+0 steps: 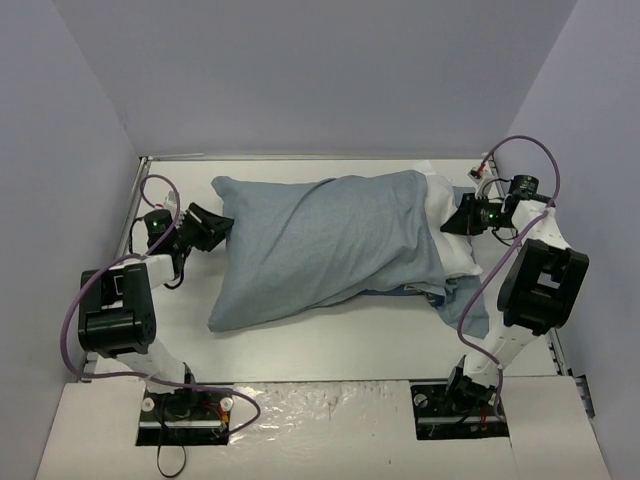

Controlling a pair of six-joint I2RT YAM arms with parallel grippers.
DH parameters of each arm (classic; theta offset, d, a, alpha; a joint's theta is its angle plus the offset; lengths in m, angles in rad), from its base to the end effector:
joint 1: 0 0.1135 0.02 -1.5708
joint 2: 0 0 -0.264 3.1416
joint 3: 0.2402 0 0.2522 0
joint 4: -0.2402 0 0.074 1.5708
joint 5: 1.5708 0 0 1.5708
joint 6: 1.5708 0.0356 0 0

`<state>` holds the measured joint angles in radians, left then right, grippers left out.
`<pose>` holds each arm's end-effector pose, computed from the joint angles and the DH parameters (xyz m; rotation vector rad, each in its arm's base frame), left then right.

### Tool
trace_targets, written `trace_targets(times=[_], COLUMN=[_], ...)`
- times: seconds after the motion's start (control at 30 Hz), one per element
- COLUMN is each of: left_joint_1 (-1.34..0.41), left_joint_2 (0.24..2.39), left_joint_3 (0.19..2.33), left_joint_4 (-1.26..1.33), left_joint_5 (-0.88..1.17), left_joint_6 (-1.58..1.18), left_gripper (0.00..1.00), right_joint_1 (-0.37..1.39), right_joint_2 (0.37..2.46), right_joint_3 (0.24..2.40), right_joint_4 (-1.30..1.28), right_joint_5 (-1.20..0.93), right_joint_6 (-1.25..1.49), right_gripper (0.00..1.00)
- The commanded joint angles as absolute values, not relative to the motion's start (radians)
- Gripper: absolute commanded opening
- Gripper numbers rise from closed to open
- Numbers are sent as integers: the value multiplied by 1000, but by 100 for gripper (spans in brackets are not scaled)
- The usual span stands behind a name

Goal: Remove the pillowcase from the pillow

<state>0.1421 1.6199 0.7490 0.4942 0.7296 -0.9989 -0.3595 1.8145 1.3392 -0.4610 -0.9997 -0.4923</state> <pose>0.3302 0.0233 0.1915 -0.6419 1.9600 -1.2572 0.3702 -0.1071 0.2359 -0.5085 2.0442 0.7499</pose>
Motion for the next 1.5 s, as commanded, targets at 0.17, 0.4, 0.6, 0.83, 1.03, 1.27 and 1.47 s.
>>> trace_targets(times=[0.17, 0.4, 0.6, 0.83, 1.03, 1.27, 1.47], left_joint_1=[149, 235, 350, 394, 439, 448, 445], left_joint_2=[1640, 1462, 1246, 1129, 1163, 1232, 1296], left_joint_3=[733, 771, 841, 899, 992, 1100, 1213], left_joint_4=[819, 556, 181, 34, -86, -149, -199], left_joint_5=[870, 772, 620, 451, 384, 348, 331], left_joint_6=[-1120, -1000, -828, -798, -779, -739, -692], left_gripper=[3, 2, 2, 2, 2, 2, 2], right_joint_1=[-368, -371, -396, -426, -474, -537, -569], right_joint_2=[1835, 1801, 1753, 1710, 1689, 1694, 1686], right_joint_3=[1370, 1362, 1373, 1401, 1419, 1408, 1390], right_joint_4=[-479, -479, -476, -472, -469, -469, -459], right_joint_5=[-942, -905, -882, -890, -893, -893, -858], right_joint_6=[-506, -517, -518, -514, -525, -554, -578], right_gripper=[0, 0, 0, 0, 0, 0, 0])
